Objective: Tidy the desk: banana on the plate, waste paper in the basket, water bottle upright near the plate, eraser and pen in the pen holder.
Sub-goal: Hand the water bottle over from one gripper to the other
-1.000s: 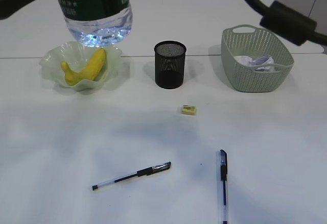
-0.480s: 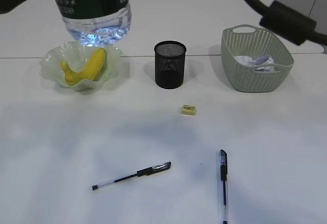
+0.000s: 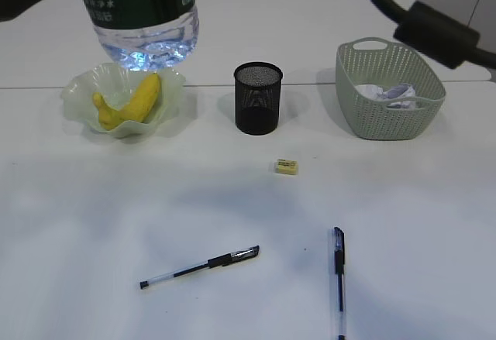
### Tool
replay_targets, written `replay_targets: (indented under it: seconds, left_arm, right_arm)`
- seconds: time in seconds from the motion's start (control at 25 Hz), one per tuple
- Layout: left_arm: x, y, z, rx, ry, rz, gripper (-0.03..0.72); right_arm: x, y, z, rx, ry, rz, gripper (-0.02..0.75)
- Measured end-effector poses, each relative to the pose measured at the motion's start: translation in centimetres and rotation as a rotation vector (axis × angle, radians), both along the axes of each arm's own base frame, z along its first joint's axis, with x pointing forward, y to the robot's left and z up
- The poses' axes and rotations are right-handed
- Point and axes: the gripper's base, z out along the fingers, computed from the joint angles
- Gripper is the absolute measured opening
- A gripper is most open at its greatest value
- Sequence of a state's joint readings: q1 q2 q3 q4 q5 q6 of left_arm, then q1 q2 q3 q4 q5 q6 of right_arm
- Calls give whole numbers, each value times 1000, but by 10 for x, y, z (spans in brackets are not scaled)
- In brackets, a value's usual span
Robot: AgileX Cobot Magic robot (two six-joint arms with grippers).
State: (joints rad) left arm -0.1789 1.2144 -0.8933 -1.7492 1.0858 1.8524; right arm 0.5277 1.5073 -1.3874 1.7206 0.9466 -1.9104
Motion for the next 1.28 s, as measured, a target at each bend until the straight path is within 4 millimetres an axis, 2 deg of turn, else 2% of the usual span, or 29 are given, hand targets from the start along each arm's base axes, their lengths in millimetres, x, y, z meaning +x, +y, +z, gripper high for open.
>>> replay_targets:
  seconds: [0.2, 0.52, 0.76, 1.04, 1.28]
  left_arm:
    - [0, 0, 0, 3, 0, 3, 379]
    - [1, 0, 0, 4, 1, 7, 378]
    - [2, 1, -5, 43, 5, 30, 378]
    - [3, 1, -6, 49, 5, 39, 378]
    - [5, 2, -7, 56, 9, 65, 378]
  right_arm:
    - [0, 0, 0, 1, 1, -2, 454]
    - [1, 0, 0, 3, 11, -16, 479]
    - [3, 0, -2, -13, 43, -34, 542]
    - [5, 0, -3, -28, 56, -46, 557]
    - [13, -18, -3, -78, 73, -102, 557]
